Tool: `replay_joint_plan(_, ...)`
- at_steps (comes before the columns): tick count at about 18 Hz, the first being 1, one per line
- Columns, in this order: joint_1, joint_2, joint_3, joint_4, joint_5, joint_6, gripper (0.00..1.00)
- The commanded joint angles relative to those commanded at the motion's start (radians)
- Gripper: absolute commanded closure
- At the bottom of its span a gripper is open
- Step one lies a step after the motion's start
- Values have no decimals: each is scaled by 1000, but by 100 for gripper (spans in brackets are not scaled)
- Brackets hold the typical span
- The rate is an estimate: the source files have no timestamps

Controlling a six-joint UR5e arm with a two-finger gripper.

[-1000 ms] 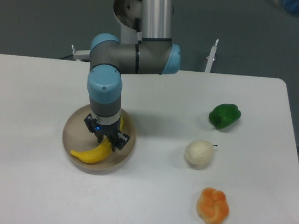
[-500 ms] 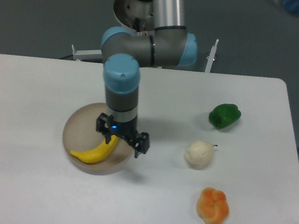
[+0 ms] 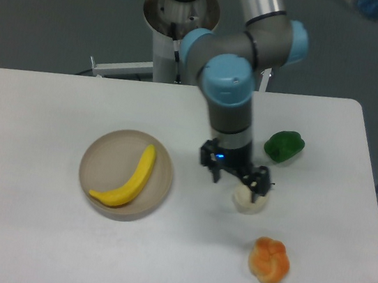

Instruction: Place bananas on a plate

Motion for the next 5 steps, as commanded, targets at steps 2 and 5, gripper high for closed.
replay_joint_plan(2,18,-6,23,-3,0,83,0)
replay_joint_plan(5,31,-11,38,-2,0,126,0)
